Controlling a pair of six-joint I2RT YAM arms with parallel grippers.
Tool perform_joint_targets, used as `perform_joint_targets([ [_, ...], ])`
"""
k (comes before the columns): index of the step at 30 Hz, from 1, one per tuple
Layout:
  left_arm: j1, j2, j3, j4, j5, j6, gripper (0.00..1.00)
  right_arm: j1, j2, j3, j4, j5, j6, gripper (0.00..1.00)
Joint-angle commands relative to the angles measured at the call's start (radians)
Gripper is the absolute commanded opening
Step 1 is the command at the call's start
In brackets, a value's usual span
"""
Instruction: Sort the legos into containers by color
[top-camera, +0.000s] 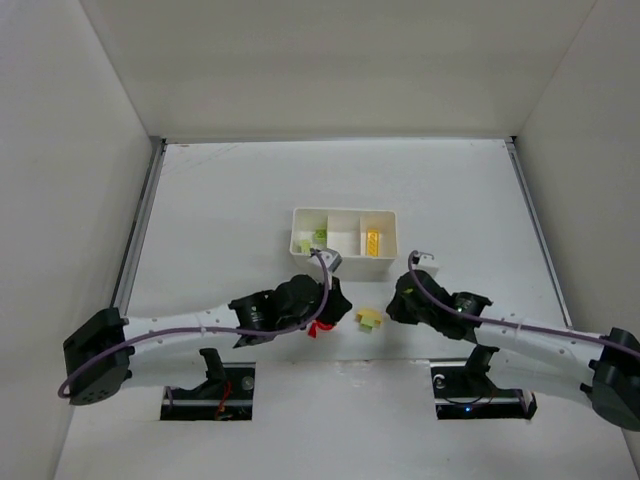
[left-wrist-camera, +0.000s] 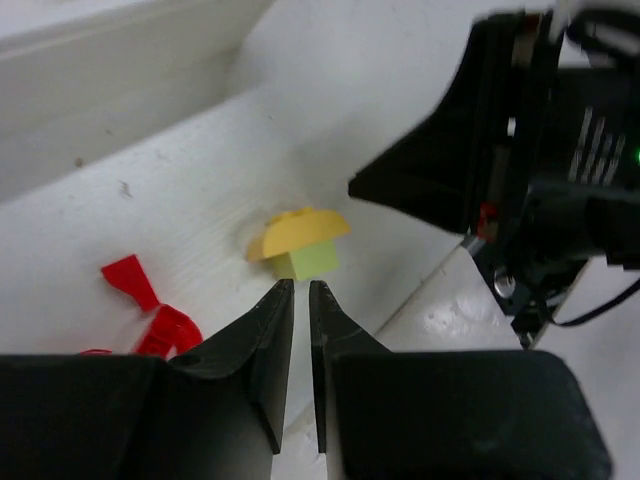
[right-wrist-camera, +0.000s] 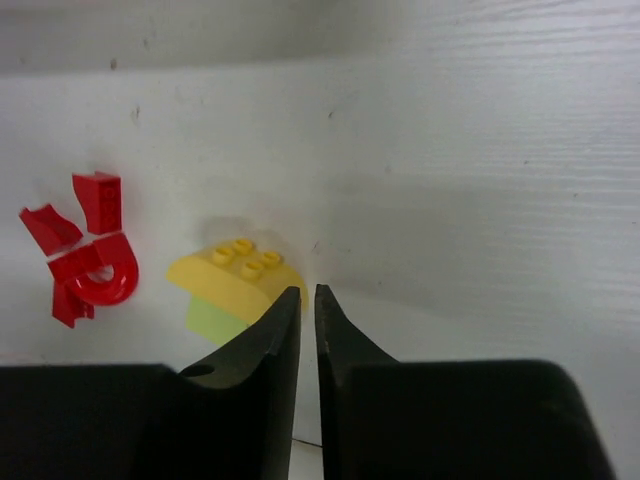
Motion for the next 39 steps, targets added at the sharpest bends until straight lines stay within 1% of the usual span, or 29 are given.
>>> perform_joint_targets([
  [1, -0.078, 0.067, 0.010, 0.029, 0.027, 0.000, 0.09, -0.064, -0.076, -0.020, 0.084, 0.011, 0.048, 0.15],
  [3, -0.110, 0.120, 0.028, 0.017, 0.025, 0.000, 0.09, -0.104, -0.056, -0.017, 0.079, -0.007, 0.043, 0.13],
  [5, -0.123, 0.154, 0.039, -0.003, 0.021, -0.006, 0.10, -0.113, -0.019, -0.006, 0.087, -0.027, 0.037, 0.13],
  [10, -0.164, 0.186, 0.039, 0.007, 0.027, -0.014, 0.13, -0.075, 0.071, 0.000, 0.141, -0.033, 0.032, 0.15],
  [14, -0.157, 0.268, 0.068, 0.015, 0.011, -0.027, 0.13, -0.048, 0.111, 0.005, 0.173, -0.048, 0.029, 0.16],
  [20, -0.144, 0.340, 0.076, 0.086, 0.024, -0.040, 0.14, 0.021, 0.157, 0.008, 0.199, -0.056, 0.046, 0.16],
  [27, -0.083, 0.358, 0.087, 0.061, -0.048, -0.073, 0.13, 0.126, 0.147, -0.001, 0.179, -0.045, 0.117, 0.16],
  [31, -0.061, 0.337, 0.077, 0.057, -0.055, -0.078, 0.13, 0.131, 0.131, -0.006, 0.149, -0.001, 0.121, 0.22],
  [35, -0.060, 0.253, 0.045, 0.053, -0.055, -0.078, 0.14, 0.164, 0.110, 0.043, 0.043, 0.063, 0.106, 0.29],
  [38, -0.035, 0.156, 0.009, 0.053, -0.055, -0.078, 0.16, 0.196, 0.085, 0.089, -0.048, 0.125, 0.104, 0.39],
  [39, -0.020, 0.129, -0.001, 0.053, -0.055, -0.080, 0.17, 0.206, 0.078, 0.103, -0.065, 0.134, 0.103, 0.44],
])
